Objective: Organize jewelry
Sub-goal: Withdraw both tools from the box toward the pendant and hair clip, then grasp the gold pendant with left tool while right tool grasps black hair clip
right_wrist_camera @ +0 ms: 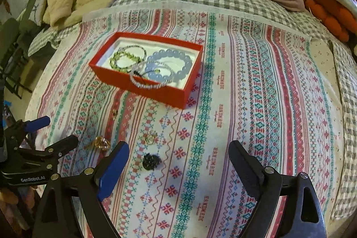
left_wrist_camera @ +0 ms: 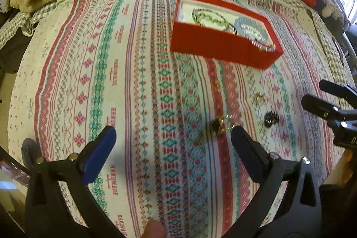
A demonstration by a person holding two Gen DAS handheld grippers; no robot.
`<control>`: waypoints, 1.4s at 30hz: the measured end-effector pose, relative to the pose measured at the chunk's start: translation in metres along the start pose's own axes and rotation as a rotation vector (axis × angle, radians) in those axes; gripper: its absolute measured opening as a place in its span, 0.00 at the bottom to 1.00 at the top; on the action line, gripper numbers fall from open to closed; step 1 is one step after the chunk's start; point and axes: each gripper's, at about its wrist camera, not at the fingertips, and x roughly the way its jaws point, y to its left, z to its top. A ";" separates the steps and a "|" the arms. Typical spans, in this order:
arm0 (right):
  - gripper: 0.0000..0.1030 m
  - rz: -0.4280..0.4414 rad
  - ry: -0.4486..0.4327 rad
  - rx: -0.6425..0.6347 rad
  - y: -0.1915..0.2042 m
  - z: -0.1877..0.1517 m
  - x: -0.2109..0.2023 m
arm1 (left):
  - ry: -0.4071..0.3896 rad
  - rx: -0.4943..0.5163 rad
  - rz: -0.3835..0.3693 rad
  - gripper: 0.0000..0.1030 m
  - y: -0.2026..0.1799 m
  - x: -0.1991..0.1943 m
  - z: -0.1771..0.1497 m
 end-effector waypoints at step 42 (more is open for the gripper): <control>1.00 -0.045 0.146 -0.112 -0.020 -0.074 0.063 | -0.125 0.248 -0.225 0.59 -0.028 0.022 -0.031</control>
